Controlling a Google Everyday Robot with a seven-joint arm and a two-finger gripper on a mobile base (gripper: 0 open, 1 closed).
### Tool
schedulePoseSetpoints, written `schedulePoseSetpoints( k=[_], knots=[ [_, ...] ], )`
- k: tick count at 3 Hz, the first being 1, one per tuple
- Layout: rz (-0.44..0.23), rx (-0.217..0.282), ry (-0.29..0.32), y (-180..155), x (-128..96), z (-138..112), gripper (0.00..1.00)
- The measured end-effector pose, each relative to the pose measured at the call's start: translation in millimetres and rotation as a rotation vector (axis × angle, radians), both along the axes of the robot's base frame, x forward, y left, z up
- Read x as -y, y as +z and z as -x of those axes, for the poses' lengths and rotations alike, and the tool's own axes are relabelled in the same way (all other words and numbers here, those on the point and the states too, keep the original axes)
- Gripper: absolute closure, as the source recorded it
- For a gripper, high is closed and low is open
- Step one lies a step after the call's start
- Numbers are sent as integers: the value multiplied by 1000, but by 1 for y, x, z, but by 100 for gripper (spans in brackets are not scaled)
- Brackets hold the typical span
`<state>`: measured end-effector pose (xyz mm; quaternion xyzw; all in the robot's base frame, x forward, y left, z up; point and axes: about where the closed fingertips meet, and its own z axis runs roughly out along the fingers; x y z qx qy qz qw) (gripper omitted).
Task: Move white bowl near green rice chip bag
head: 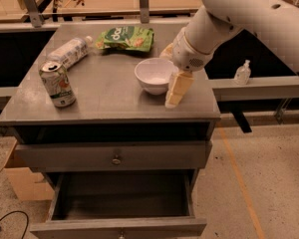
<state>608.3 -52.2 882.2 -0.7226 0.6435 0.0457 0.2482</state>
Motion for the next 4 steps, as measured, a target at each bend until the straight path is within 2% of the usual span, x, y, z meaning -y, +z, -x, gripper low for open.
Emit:
schedulePoseSetpoints(
  k=[2, 3, 4],
  knots=[
    [47, -12, 33, -20, -6, 6, 65],
    [46, 59, -4, 4, 7, -2, 87],
    [71, 222, -28, 58, 30, -32, 100]
  ],
)
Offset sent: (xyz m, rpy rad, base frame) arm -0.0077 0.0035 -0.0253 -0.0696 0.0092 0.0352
